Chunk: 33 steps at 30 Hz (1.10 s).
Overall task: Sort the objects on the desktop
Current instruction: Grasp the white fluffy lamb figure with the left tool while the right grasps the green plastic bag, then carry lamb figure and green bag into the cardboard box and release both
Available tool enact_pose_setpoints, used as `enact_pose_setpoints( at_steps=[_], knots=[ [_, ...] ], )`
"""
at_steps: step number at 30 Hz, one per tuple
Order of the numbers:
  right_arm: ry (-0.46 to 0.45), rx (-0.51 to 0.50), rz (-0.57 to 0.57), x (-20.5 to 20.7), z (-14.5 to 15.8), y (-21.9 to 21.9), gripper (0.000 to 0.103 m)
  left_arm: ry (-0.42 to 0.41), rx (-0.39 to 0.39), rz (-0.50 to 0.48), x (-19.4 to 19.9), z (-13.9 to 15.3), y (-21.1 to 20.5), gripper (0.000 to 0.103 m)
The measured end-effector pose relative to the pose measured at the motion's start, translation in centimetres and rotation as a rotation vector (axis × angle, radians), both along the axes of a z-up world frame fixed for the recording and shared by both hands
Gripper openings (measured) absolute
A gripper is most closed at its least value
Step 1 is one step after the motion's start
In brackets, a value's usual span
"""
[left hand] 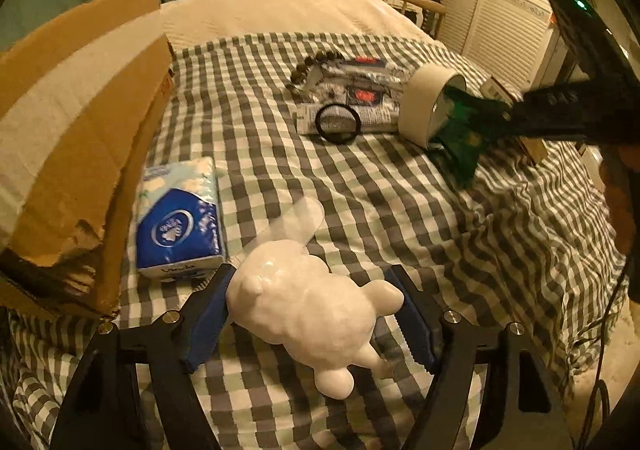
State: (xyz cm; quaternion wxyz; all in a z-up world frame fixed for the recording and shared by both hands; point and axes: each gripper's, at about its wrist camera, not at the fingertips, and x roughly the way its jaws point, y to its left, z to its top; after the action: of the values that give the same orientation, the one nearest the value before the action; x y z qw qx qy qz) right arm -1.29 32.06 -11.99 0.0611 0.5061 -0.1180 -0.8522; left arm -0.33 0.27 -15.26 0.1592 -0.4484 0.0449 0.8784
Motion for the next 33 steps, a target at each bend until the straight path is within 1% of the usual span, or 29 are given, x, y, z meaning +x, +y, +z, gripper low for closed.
enact_pose_setpoints(
  at_steps=[2,4,7,9,13,20,25,27,29,33],
  knots=[
    [0.003,0.024,0.019,0.7,0.5,-0.2,0.015,0.022,0.015,0.017,0.1,0.7,-0.3,0.078],
    [0.011,0.043,0.037,1.3,1.0,-0.3,0.015,0.060,0.055,0.036,0.5,2.1,-0.7,0.078],
    [0.019,0.053,0.057,2.4,2.2,-0.6,0.015,0.115,0.053,0.060,0.7,4.1,-0.8,0.078],
    [0.029,0.058,0.071,3.2,3.2,-0.9,0.015,0.147,0.075,0.076,0.9,5.5,-1.2,0.078],
    [0.080,0.109,0.119,4.7,6.1,-2.4,0.014,0.203,0.092,0.102,1.2,8.3,-2.0,0.078],
    [0.182,0.191,0.211,8.0,11.8,-5.4,0.014,0.300,0.130,0.192,1.6,13.3,-4.9,0.078],
    [0.242,0.180,0.257,9.1,15.7,-7.3,0.014,0.361,0.136,0.279,1.0,17.1,-7.9,0.078],
    [0.276,0.171,0.275,9.2,17.4,-8.2,0.014,0.362,0.125,0.306,0.3,18.1,-8.8,0.078],
    [0.307,0.153,0.297,8.9,19.2,-9.5,0.014,0.355,0.134,0.336,-0.7,19.1,-10.2,0.078],
    [0.321,0.086,0.341,7.6,21.0,-12.2,0.014,0.358,0.122,0.376,-2.2,20.5,-12.3,0.078]
  ],
)
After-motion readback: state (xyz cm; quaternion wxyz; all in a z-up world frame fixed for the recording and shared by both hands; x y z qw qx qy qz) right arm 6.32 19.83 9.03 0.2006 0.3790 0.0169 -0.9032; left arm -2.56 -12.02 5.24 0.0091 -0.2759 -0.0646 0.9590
